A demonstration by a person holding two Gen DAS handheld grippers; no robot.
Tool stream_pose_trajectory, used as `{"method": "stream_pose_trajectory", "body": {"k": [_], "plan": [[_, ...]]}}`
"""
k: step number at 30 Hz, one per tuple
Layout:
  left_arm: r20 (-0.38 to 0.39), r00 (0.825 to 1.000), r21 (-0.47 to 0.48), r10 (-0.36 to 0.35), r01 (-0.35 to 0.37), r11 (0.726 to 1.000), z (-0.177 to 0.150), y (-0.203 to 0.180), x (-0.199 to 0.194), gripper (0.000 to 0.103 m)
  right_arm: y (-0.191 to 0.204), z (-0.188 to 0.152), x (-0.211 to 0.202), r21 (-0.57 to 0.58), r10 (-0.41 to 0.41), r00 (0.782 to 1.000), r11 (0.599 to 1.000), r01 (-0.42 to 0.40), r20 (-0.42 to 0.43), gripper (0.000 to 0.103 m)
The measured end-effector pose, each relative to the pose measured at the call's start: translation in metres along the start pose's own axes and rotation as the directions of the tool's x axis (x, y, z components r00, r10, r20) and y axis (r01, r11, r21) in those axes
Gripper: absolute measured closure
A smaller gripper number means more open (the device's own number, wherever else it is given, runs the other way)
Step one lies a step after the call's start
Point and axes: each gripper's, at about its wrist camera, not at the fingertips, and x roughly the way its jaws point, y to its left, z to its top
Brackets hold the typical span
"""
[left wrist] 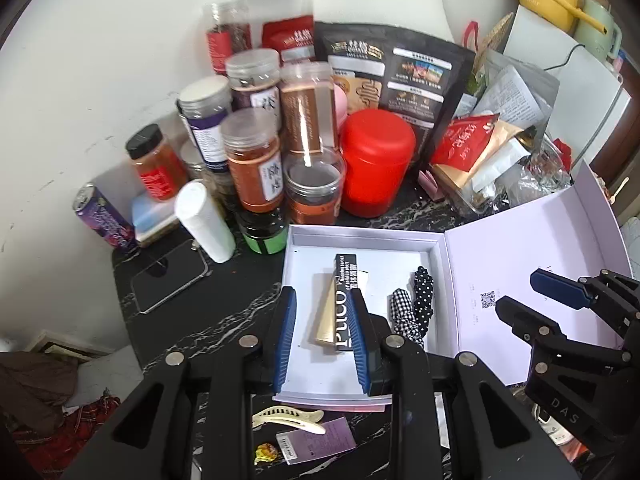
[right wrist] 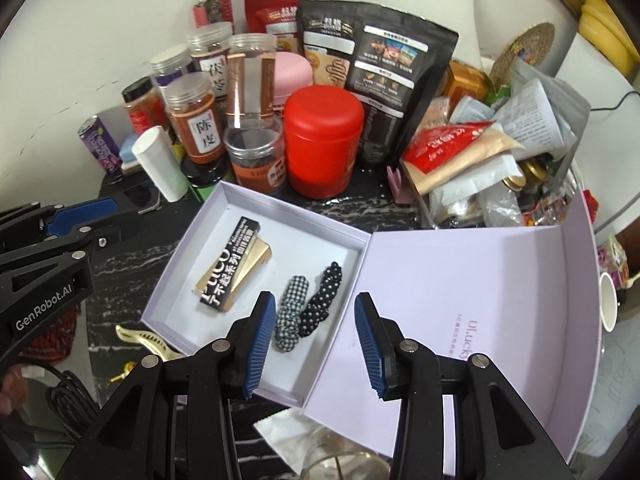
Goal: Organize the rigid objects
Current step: 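Open the left tool on the Puco box and withdraw both tools from the box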
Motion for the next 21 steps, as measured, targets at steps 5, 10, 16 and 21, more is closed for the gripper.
{"method": "stream_pose_trajectory", "body": {"k": [5,10,16,21], "plan": [[0.023,1.000,-0.016,0.015,-0.015,1.000,-0.008,0.009,-0.018,0.077,0.007,-0.003,-0.015,-0.013,0.000,1.000,1.000,0.001,0.021,0.062],[0.049,0.998,-0.021,0.037,-0.036,0.999,-0.017,0.015,-0.035,0.077,0.016,-0.008,-0.027,-0.026,0.003,0.999,1.000,-0.002,0.035,0.062],[0.075,0.995,-0.042,0.068,-0.065,0.997,-0.033,0.025,-0.055,0.077,0.029,-0.019,-0.040,-0.044,0.019,0.999,0.999,-0.017,0.043,0.062],[0.078,0.992,-0.076,0.096,-0.090,0.993,-0.047,0.039,-0.068,0.077,0.041,-0.030,-0.047,-0.060,0.034,0.999,0.998,-0.032,0.040,0.062]]}}
